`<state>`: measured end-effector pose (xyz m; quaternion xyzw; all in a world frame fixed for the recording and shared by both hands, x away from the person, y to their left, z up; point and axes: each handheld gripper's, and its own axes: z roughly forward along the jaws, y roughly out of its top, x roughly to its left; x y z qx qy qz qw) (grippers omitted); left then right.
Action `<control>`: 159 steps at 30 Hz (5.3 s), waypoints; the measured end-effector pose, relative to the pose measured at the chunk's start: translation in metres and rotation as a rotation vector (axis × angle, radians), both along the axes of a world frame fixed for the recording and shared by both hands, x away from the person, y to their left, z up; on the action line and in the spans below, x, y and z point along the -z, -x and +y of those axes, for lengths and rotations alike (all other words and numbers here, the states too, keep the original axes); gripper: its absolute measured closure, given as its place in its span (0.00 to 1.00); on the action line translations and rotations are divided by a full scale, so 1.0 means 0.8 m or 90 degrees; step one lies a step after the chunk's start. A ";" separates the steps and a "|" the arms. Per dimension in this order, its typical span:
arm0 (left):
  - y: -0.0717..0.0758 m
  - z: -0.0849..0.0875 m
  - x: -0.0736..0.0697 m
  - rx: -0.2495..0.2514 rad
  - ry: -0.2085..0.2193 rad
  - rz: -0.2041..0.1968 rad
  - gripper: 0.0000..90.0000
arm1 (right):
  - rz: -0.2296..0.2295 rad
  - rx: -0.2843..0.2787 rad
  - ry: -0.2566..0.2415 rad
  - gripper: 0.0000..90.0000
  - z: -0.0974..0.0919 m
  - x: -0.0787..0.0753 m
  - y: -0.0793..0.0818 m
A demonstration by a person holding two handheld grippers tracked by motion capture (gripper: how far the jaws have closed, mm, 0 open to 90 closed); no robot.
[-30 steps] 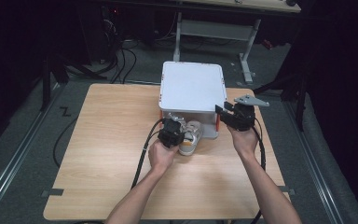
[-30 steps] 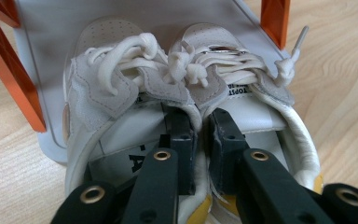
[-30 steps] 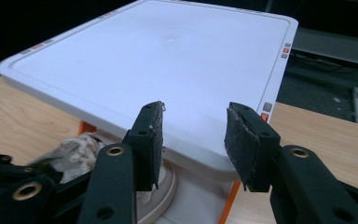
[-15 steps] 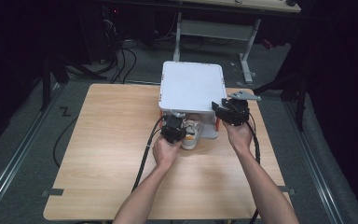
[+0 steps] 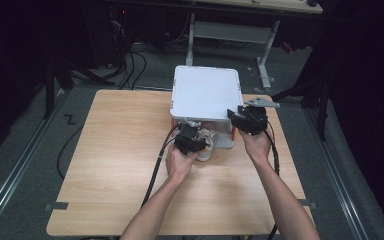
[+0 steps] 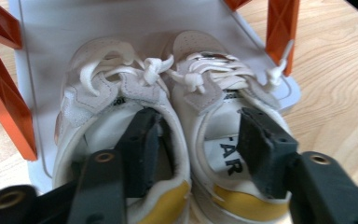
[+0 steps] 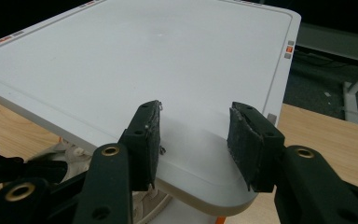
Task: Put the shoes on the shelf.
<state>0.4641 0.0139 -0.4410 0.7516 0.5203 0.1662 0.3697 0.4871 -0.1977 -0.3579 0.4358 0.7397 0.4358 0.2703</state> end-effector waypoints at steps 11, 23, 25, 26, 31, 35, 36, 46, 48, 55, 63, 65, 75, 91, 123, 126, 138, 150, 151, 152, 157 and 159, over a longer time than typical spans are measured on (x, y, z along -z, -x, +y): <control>0.037 0.013 -0.034 0.035 0.010 -0.039 0.41 | -0.001 -0.001 0.000 0.60 -0.001 0.000 0.000; 0.066 0.016 0.001 0.004 -0.088 0.044 0.18 | -0.002 0.001 -0.001 0.60 0.000 0.000 0.000; 0.061 0.012 0.006 -0.012 -0.089 0.048 0.18 | -0.002 0.002 -0.001 0.60 0.001 0.000 0.001; 0.059 0.011 0.008 -0.019 -0.091 0.052 0.17 | -0.001 0.003 -0.001 0.60 0.001 0.000 0.001; 0.049 -0.001 0.018 -0.057 -0.108 0.056 0.14 | -0.001 0.001 -0.001 0.60 0.000 0.000 0.001; 0.045 -0.005 0.018 -0.076 -0.097 0.059 0.14 | -0.002 0.001 0.000 0.60 0.001 0.000 0.001; 0.043 -0.007 0.018 -0.080 -0.096 0.061 0.14 | -0.002 0.001 -0.001 0.60 0.001 0.000 0.001; 0.014 -0.021 0.019 -0.114 -0.066 0.061 0.17 | -0.002 0.003 0.001 0.60 0.001 0.000 0.001; 0.008 -0.023 0.020 -0.122 -0.056 0.055 0.18 | -0.003 0.003 0.001 0.60 0.001 0.000 0.001; -0.001 -0.027 0.025 -0.140 -0.041 0.035 0.18 | 0.000 0.003 0.004 0.60 0.001 0.000 0.002; -0.014 -0.034 0.033 -0.160 -0.010 0.021 0.19 | -0.001 0.003 0.006 0.60 0.001 0.000 0.003; -0.016 -0.036 0.033 -0.169 -0.008 0.016 0.19 | 0.001 0.003 0.008 0.60 0.000 -0.001 0.003; -0.027 -0.041 0.038 -0.182 0.008 0.004 0.19 | 0.001 0.004 0.004 0.61 0.000 0.000 0.004; -0.020 -0.019 0.031 -0.127 -0.007 0.016 0.21 | 0.002 -0.001 0.007 0.61 -0.001 -0.001 0.003; 0.034 0.052 -0.023 -0.028 0.026 -0.053 0.28 | 0.014 0.002 -0.043 0.52 -0.023 -0.016 0.021; 0.038 0.058 -0.028 -0.023 0.032 -0.059 0.29 | 0.009 0.001 -0.052 0.52 -0.026 -0.015 0.026; 0.056 0.073 -0.041 0.019 0.056 -0.095 0.41 | 0.027 -0.009 -0.073 0.53 -0.045 -0.010 0.047; 0.067 0.089 -0.052 0.030 0.080 -0.103 0.39 | 0.036 -0.016 -0.088 0.55 -0.066 -0.005 0.068; 0.068 0.090 -0.053 0.032 0.082 -0.104 0.39 | 0.036 -0.016 -0.088 0.55 -0.068 -0.005 0.070; 0.069 0.091 -0.054 0.032 0.085 -0.107 0.39 | 0.035 -0.015 -0.087 0.55 -0.072 -0.004 0.072; 0.075 0.095 -0.059 0.040 0.089 -0.114 0.37 | 0.031 -0.013 -0.098 0.55 -0.086 0.001 0.083; 0.079 0.098 -0.060 0.043 0.088 -0.117 0.37 | 0.031 -0.012 -0.101 0.55 -0.091 0.003 0.088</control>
